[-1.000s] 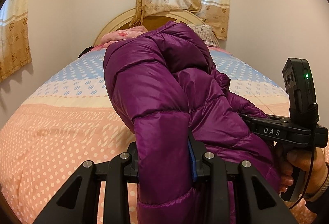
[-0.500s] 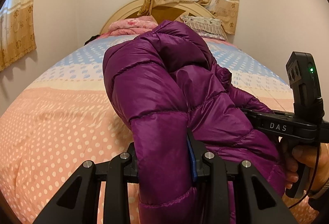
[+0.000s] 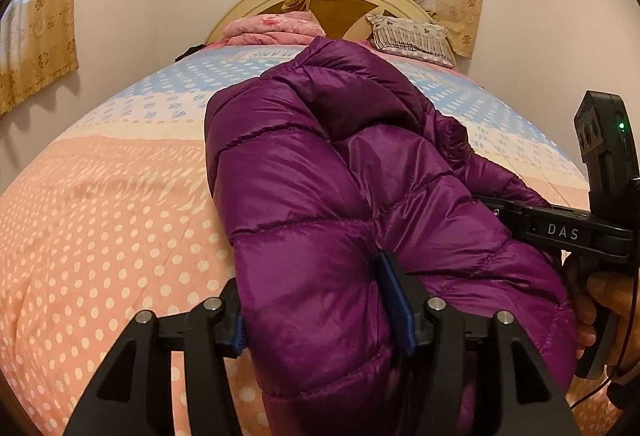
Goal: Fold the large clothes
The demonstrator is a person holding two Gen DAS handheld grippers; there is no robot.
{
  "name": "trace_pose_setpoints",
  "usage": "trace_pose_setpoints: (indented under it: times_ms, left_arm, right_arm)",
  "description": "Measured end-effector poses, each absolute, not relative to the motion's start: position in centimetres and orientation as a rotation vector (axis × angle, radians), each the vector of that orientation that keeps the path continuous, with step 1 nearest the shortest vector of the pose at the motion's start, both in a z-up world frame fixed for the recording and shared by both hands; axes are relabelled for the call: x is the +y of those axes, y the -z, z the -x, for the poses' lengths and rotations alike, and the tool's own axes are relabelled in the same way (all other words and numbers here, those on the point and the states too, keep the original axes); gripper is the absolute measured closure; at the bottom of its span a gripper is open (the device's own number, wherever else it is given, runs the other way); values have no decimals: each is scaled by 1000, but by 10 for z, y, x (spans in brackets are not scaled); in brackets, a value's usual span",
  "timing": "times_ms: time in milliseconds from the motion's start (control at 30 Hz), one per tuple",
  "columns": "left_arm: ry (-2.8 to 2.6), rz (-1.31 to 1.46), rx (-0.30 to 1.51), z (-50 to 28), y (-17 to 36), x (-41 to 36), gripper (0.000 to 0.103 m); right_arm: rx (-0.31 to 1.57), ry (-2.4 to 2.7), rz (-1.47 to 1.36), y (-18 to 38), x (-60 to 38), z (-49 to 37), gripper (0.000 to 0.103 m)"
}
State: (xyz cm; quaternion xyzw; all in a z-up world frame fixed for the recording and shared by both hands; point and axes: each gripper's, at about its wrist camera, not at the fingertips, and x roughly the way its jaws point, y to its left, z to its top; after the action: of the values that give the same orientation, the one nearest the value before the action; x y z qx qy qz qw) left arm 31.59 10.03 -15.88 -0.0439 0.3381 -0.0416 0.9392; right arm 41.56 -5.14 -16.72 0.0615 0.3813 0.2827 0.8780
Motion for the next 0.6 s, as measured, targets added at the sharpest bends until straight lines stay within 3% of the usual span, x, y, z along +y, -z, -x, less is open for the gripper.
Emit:
trace_pose_setpoints:
  times_ms: [300, 600]
  left_arm:
    - [18, 77, 681, -312, 163, 99, 25]
    - [8, 101, 674, -307, 169, 105, 20]
  right_arm:
    - [834, -558, -136, 174, -50, -421, 65]
    - [857, -546, -153, 182, -53, -426, 57]
